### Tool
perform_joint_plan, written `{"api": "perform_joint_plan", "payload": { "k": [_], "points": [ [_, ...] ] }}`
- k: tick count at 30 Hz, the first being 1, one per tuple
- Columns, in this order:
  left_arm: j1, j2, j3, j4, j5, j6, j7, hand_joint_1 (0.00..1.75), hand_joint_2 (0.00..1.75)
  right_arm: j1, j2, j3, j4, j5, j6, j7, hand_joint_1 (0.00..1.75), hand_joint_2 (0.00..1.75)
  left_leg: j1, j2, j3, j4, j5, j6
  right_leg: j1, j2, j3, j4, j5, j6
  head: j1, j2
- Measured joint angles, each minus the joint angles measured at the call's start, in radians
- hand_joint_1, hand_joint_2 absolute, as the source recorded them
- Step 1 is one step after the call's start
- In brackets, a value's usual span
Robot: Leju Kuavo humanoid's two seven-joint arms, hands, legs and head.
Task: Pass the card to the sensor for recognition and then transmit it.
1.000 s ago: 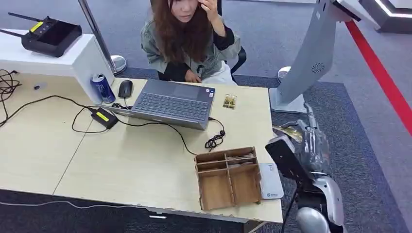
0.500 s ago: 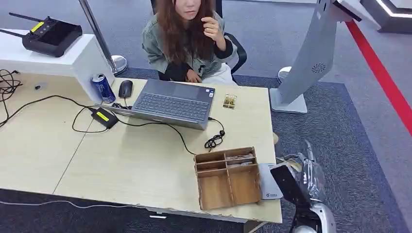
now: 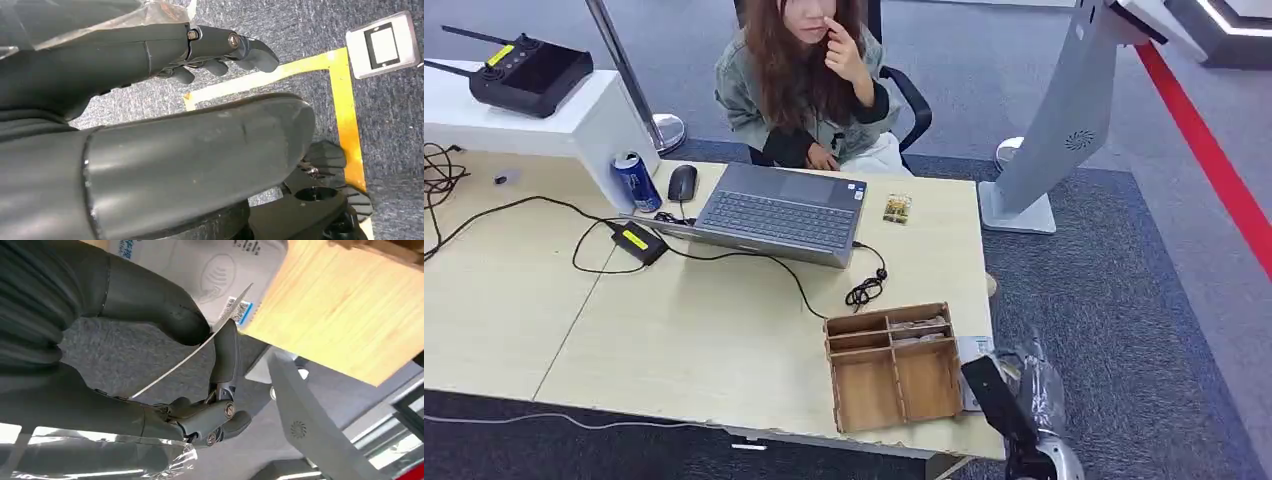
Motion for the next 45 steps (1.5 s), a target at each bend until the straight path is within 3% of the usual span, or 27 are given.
{"api": "perform_joint_plan", "payload": {
  "k": [13, 16, 19, 22, 27, 33, 38, 45],
  "points": [
    [0.0, 0.0, 0.012, 0.0, -0.006, -0.001, -0.009, 0.0, 0.0, -0.006, 0.01, 0.0, 0.042, -0.012, -0.032, 0.006, 1.75, 1.75, 0.0, 0.0, 0.0, 0.0, 0.0, 0.0, 0.0, 0.0, 0.0, 0.0, 0.0, 0.0, 0.0, 0.0],
    [0.0, 0.0, 0.015, 0.0, -0.014, -0.001, -0.009, 0.0, 0.0, -0.006, 0.001, -0.003, 0.002, 0.018, -0.028, 0.04, 1.75, 1.75, 0.0, 0.0, 0.0, 0.0, 0.0, 0.0, 0.0, 0.0, 0.0, 0.0, 0.0, 0.0, 0.0, 0.0],
    [0.001, 0.0, 0.015, 0.0, -0.024, -0.001, -0.009, 0.0, 0.0, -0.011, -0.019, -0.015, -0.084, 0.073, 0.011, 0.093, 1.75, 1.75, 0.0, 0.0, 0.0, 0.0, 0.0, 0.0, 0.0, 0.0, 0.001, 0.0, 0.0, 0.0, 0.0, 0.0],
    [0.001, 0.0, 0.016, 0.0, -0.043, -0.003, -0.007, 0.0, 0.0, -0.034, -0.045, -0.022, -0.217, 0.155, 0.106, 0.163, 1.75, 1.75, -0.001, 0.001, 0.0, 0.0, 0.0, 0.0, -0.001, 0.0, 0.001, 0.001, 0.001, 0.001, 0.0, 0.0],
    [0.002, 0.001, 0.015, 0.0, -0.072, -0.008, 0.0, 0.0, 0.0, -0.137, -0.074, -0.019, -0.452, 0.253, 0.247, 0.247, 1.75, 1.75, -0.001, 0.0, 0.001, 0.0, 0.001, 0.0, -0.001, 0.0, 0.002, 0.001, 0.001, 0.0, 0.0, 0.0],
    [0.001, 0.0, 0.007, 0.0, -0.106, -0.01, 0.004, 0.0, 0.0, -0.317, -0.079, 0.046, -0.589, 0.279, 0.365, 0.314, 1.75, 1.75, -0.001, 0.001, 0.003, 0.0, 0.002, -0.001, -0.001, 0.001, 0.002, 0.001, 0.001, 0.0, 0.0, 0.0],
    [0.001, 0.0, -0.014, 0.0, -0.116, -0.017, 0.009, 0.0, 0.0, -0.453, -0.065, 0.121, -0.589, 0.232, 0.385, 0.344, 1.75, 1.75, -0.001, 0.001, 0.001, 0.0, 0.002, -0.002, -0.001, 0.001, 0.002, 0.002, 0.002, 0.0, 0.0, 0.0],
    [0.001, -0.001, -0.044, 0.0, -0.119, -0.017, 0.013, 0.0, 0.0, -0.571, -0.016, 0.214, -0.479, 0.205, 0.325, 0.337, 1.75, 1.75, 0.0, 0.0, 0.001, 0.0, 0.002, -0.002, -0.001, 0.0, 0.001, 0.002, 0.001, 0.0, 0.0, 0.0]
  ]
}}
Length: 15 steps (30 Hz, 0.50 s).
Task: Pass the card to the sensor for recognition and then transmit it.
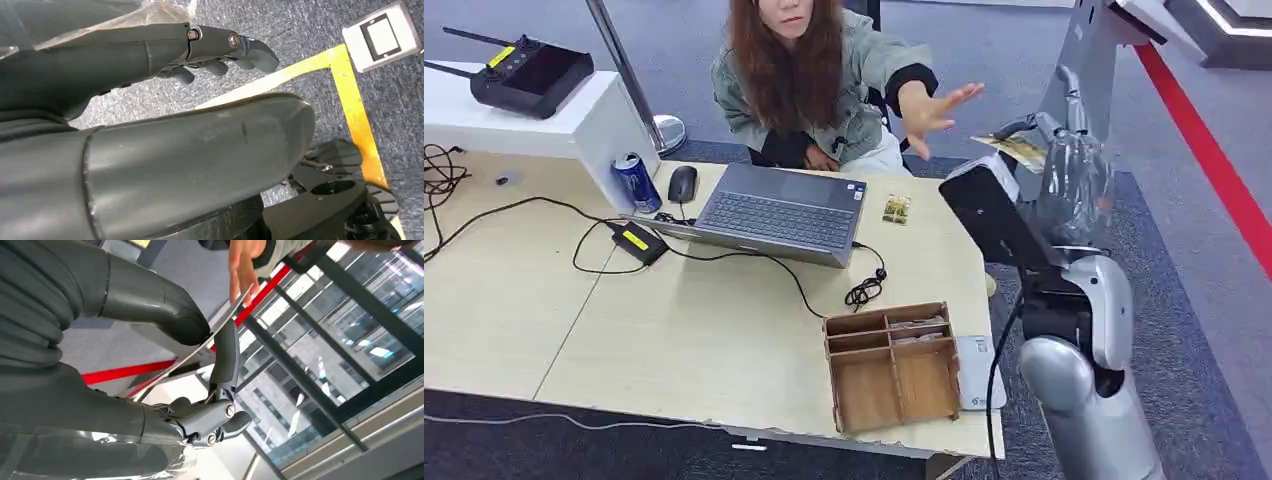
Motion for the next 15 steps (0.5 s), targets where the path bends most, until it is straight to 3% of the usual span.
{"api": "perform_joint_plan", "payload": {
  "k": [15],
  "points": [
    [0.0, -0.002, -0.045, 0.0, 0.0, -0.003, 0.0, 0.0, 0.0, -0.042, 0.085, 0.134, 0.302, -0.068, -0.108, -0.07, 1.75, 1.75, 0.0, 0.0, 0.0, 0.0, 0.0, 0.0, 0.0, -0.001, 0.0, 0.0, 0.0, 0.0, 0.0, 0.0]
  ]
}}
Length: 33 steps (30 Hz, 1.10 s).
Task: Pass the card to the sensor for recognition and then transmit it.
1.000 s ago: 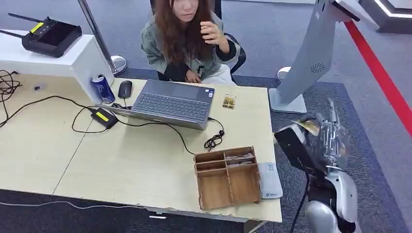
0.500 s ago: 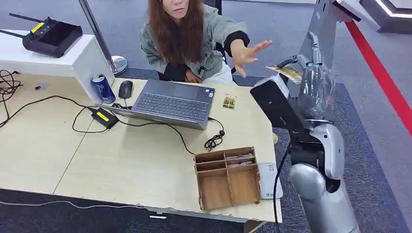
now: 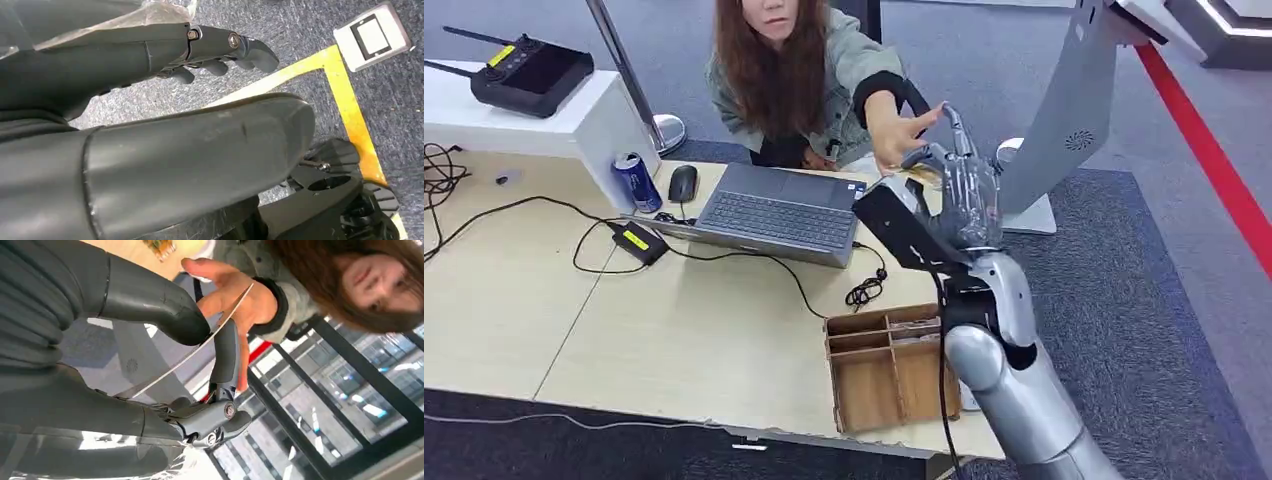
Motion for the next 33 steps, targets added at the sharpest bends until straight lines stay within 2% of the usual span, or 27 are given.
{"api": "perform_joint_plan", "payload": {
  "k": [9, 10, 11, 12, 13, 19, 24, 26, 29, 33],
  "points": [
    [0.001, 0.0, -0.016, 0.0, 0.0, 0.0, 0.0, 0.0, 0.0, 0.0, 0.017, 0.031, 0.089, -0.007, -0.005, -0.006, 1.75, 1.75, 0.0, 0.0, 0.0, 0.0, 0.0, 0.0, 0.0, 0.0, 0.0, 0.0, 0.0, 0.0, 0.0, 0.0],
    [0.001, 0.0, -0.016, 0.0, 0.0, 0.0, 0.0, 0.0, 0.0, -0.001, 0.02, 0.033, 0.096, -0.008, -0.005, -0.009, 1.64, 1.75, 0.0, 0.0, 0.0, 0.0, 0.0, 0.0, 0.0, 0.0, 0.0, 0.0, 0.0, 0.0, 0.0, 0.0],
    [0.001, 0.0, -0.017, 0.0, 0.0, -0.003, 0.0, 0.0, 0.0, -0.001, 0.024, 0.035, 0.103, -0.008, -0.006, -0.013, 1.34, 1.75, 0.0, 0.0, 0.0, 0.0, 0.0, 0.0, 0.0, 0.0, 0.0, 0.0, 0.0, 0.0, 0.0, 0.0],
    [0.001, 0.0, -0.017, 0.0, 0.0, -0.003, 0.0, 0.0, 0.0, -0.003, 0.027, 0.039, 0.112, -0.008, -0.008, -0.015, 0.54, 1.75, 0.0, 0.0, 0.0, 0.0, 0.0, 0.0, 0.0, 0.0, 0.0, 0.0, 0.0, 0.0, 0.0, 0.0],
    [0.001, 0.0, -0.018, 0.0, 0.0, -0.003, 0.0, 0.0, 0.0, -0.004, 0.032, 0.04, 0.119, -0.008, -0.011, -0.017, 0.0, 1.75, 0.0, 0.0, 0.0, 0.0, 0.0, 0.0, 0.0, 0.0, 0.0, 0.0, 0.0, 0.0, 0.0, 0.0],
    [0.001, 0.0, -0.022, 0.0, 0.0, -0.001, -0.003, 0.0, 0.0, -0.013, 0.049, 0.061, 0.148, -0.023, -0.025, -0.025, 0.0, 1.75, 0.0, 0.0, 0.001, 0.0, 0.0, 0.0, 0.0, 0.0, 0.0, 0.0, 0.0, 0.0, 0.0, 0.0],
    [0.003, 0.001, -0.021, 0.0, 0.004, 0.001, -0.01, 0.0, 0.0, -0.003, 0.037, 0.067, 0.1, -0.021, 0.004, -0.001, 0.0, 1.75, 0.0, 0.001, 0.0, 0.0, 0.0, 0.0, 0.0, 0.0, -0.001, 0.0, 0.0, 0.0, 0.0, 0.0],
    [0.004, 0.002, -0.021, 0.0, 0.01, 0.006, -0.01, 0.0, 0.0, 0.02, 0.013, 0.072, 0.029, 0.004, 0.077, 0.024, 0.0, 1.75, 0.0, 0.0, 0.001, 0.0, 0.0, 0.0, 0.0, 0.0, -0.001, 0.0, 0.0, 0.0, 0.0, 0.0],
    [0.008, 0.005, -0.013, 0.0, 0.024, 0.012, -0.012, 0.0, 0.0, 0.091, -0.048, 0.074, -0.159, 0.049, 0.206, 0.066, 0.0, 1.75, -0.001, 0.001, 0.0, 0.0, 0.0, 0.0, 0.0, 0.0, -0.001, -0.001, 0.0, 0.0, 0.0, 0.0],
    [0.008, 0.011, -0.007, 0.0, 0.035, 0.012, -0.012, 0.0, 0.0, 0.145, -0.129, 0.072, -0.35, 0.07, 0.278, 0.087, 0.0, 1.75, -0.001, 0.002, 0.001, 0.0, -0.001, 0.001, 0.0, 0.002, -0.001, -0.001, 0.0, 0.001, 0.0, 0.0]
  ]
}}
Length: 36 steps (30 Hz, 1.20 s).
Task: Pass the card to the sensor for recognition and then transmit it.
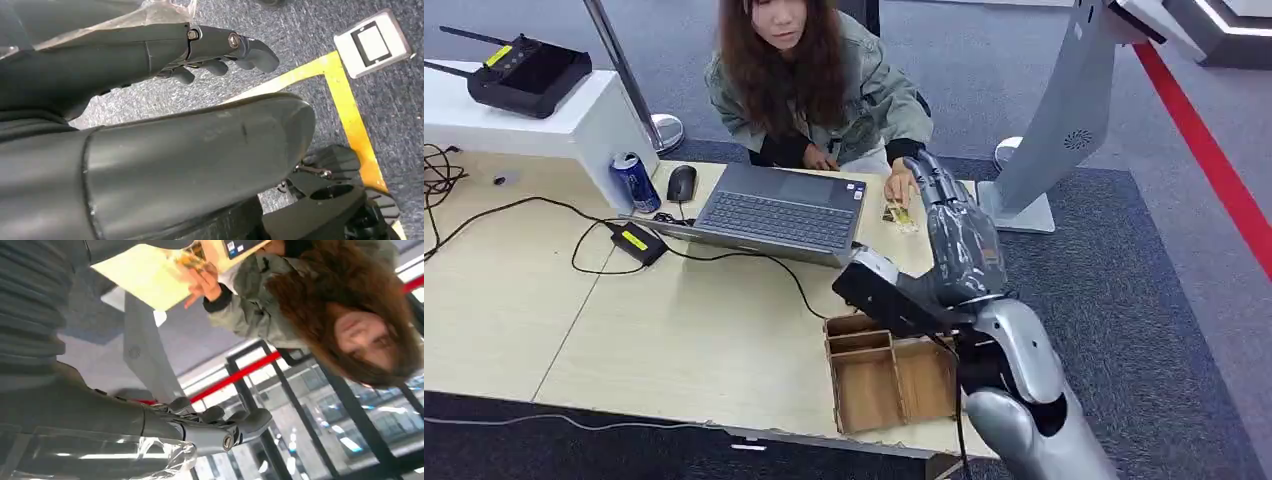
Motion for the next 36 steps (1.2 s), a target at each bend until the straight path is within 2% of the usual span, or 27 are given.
{"api": "perform_joint_plan", "payload": {
  "k": [4, 9, 11, 14, 30, 36],
  "points": [
    [0.001, 0.005, 0.01, 0.0, -0.002, 0.0, 0.0, 0.0, 0.0, 0.026, -0.063, -0.001, -0.128, 0.022, 0.042, 0.016, 0.0, 1.75, 0.0, 0.0, 0.0, 0.0, 0.0, 0.0, 0.0, 0.0, 0.0, 0.0, 0.0, 0.0, 0.0, 0.0],
    [0.0, 0.006, 0.012, 0.0, -0.007, -0.008, 0.0, 0.0, 0.0, 0.048, -0.094, 0.008, -0.169, 0.134, 0.066, 0.011, 0.0, 1.75, 0.0, 0.0, 0.0, 0.0, 0.0, 0.0, 0.0, 0.0, 0.001, 0.0, 0.0, 0.0, 0.0, 0.0],
    [-0.001, 0.006, 0.012, 0.0, -0.011, -0.008, -0.004, 0.0, 0.0, 0.063, -0.097, 0.016, -0.168, 0.201, 0.058, -0.005, 0.0, 1.75, 0.0, -0.001, 0.0, 0.0, 0.0, 0.0, 0.0, 0.0, 0.001, 0.0, 0.0, 0.0, 0.0, 0.0],
    [-0.002, 0.006, 0.012, 0.0, -0.018, -0.008, -0.008, 0.0, 0.0, 0.091, -0.096, 0.024, -0.151, 0.236, 0.034, -0.028, 0.0, 1.75, 0.001, -0.001, 0.0, 0.0, 0.0, 0.0, 0.0, 0.0, 0.001, 0.001, 0.0, -0.001, 0.0, 0.0],
    [-0.005, 0.005, 0.013, 0.0, -0.023, -0.01, -0.016, 0.0, 0.0, 0.146, -0.069, 0.047, 0.013, 0.215, -0.04, -0.048, 0.0, 1.75, 0.001, -0.001, 0.0, 0.0, 0.0, 0.0, 0.0, -0.001, 0.001, 0.001, 0.0, -0.001, 0.0, 0.0],
    [-0.005, 0.005, 0.013, 0.0, -0.023, -0.01, -0.016, 0.0, 0.0, 0.147, -0.068, 0.047, 0.015, 0.215, -0.04, -0.048, 0.0, 1.75, 0.001, -0.001, 0.0, 0.0, 0.0, 0.0, 0.0, -0.001, 0.001, 0.001, 0.0, -0.001, 0.0, 0.0]
  ]
}}
